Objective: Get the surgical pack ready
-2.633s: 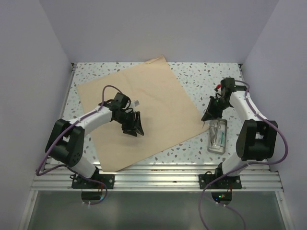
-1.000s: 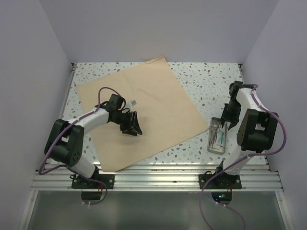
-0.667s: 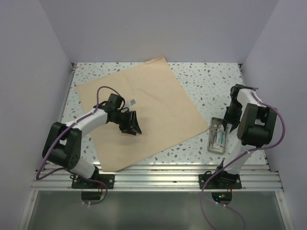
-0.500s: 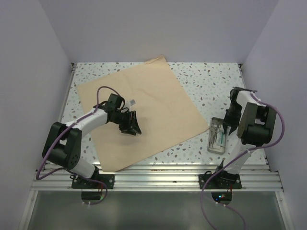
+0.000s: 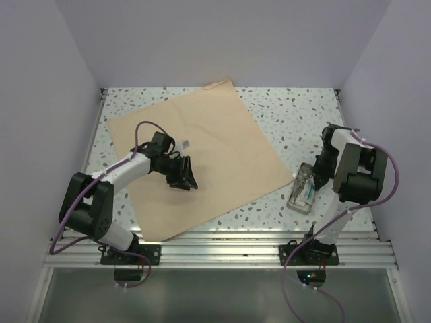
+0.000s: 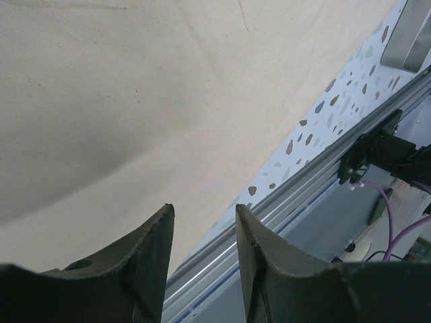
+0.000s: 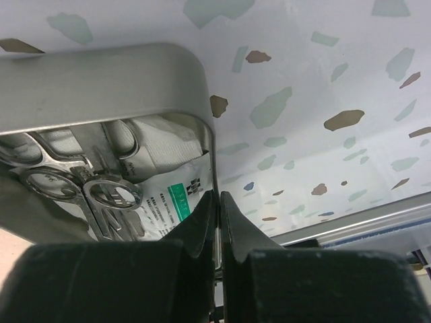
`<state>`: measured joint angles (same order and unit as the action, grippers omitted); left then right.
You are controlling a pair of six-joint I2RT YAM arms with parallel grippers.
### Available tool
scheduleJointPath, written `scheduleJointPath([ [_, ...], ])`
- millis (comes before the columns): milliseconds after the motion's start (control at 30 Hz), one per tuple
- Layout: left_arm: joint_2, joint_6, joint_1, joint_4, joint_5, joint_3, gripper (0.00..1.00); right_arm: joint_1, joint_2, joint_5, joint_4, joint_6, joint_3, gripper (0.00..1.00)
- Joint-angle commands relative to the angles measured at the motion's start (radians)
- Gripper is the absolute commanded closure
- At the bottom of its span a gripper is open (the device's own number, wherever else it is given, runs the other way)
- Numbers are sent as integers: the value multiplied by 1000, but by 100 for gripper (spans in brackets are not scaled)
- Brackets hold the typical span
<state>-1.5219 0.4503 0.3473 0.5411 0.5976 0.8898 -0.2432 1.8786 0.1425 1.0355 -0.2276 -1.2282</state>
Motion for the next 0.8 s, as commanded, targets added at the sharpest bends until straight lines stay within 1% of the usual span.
scheduleJointPath([
  [0,32,-25,-10,6,-2,20,55,-7,-30,23,18,-10,-43,100],
  [233,32,-30,-10,11,-35,31,57,-7,-90,37,118,-41,-120,100],
  [400,48,-32,-18,51,-131,64,57,-7,-153,9,176,-70,-181,100],
  [567,97,-4,-31,75,-275,95,55,16,-202,-133,187,-156,-211,100],
  [600,109,4,-37,85,-297,101,54,28,-206,-141,184,-173,-224,100],
  [700,137,27,-53,121,-407,127,53,125,-188,-196,173,-257,-269,100],
  [733,141,39,-57,144,-482,139,53,198,-176,-204,158,-307,-286,100],
  [767,155,71,-62,160,-524,144,52,235,-164,-213,147,-337,-318,100],
])
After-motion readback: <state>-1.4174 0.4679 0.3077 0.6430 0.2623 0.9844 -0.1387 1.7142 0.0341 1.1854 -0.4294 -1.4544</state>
